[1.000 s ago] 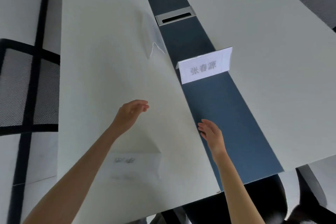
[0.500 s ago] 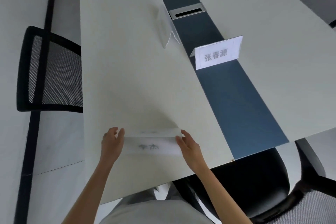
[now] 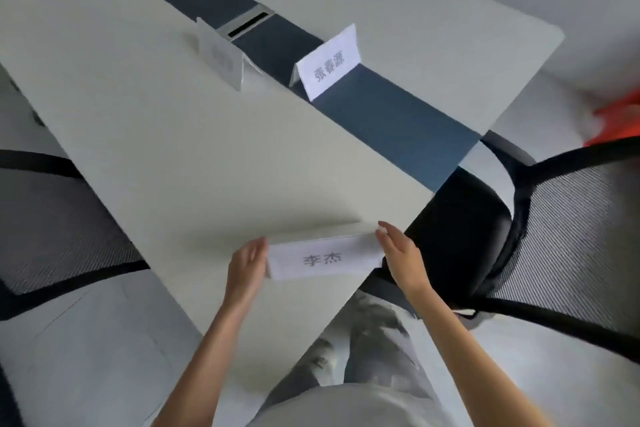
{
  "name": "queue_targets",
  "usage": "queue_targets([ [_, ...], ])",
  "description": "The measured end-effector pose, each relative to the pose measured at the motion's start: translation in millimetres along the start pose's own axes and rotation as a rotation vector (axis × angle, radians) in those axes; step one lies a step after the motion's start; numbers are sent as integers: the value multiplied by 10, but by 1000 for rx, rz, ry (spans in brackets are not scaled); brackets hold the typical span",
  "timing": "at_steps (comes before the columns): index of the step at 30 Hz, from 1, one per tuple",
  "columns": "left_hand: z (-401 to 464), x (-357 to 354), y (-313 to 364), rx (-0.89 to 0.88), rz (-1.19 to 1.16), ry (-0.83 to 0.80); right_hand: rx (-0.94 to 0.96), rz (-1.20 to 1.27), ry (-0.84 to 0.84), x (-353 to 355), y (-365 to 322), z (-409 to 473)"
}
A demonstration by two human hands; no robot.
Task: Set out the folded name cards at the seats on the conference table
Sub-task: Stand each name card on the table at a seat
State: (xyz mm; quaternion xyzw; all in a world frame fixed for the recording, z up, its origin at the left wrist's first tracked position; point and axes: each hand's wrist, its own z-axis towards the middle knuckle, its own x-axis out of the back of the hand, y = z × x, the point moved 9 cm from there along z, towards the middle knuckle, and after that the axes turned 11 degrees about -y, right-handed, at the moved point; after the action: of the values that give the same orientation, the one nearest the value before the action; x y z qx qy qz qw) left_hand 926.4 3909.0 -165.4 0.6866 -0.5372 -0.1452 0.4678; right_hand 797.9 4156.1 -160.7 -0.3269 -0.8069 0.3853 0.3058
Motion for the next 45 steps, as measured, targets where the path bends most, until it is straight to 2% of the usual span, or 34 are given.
queue_targets([
  [2,-165,-170,165,-72,147,-82,-49,105,115,81,279,-377],
  [7,-668,-834,441,-216,308,-303,-141,359,362,347,1028,-1400],
  [17,-1845,-3302,552,-429,605,-806,-279,706,890,1412,2586,-3330],
  [26,-2998,-5440,579,-451,635,-987,-312,752,1143,2981,3449,-4602],
  [33,-3013,-6687,1272,-504,642,-976,-244,767,1180,4345,3678,-4425],
  [45,-1817,-8565,2811,-467,609,-871,-206,631,1078,6914,3506,-3002],
])
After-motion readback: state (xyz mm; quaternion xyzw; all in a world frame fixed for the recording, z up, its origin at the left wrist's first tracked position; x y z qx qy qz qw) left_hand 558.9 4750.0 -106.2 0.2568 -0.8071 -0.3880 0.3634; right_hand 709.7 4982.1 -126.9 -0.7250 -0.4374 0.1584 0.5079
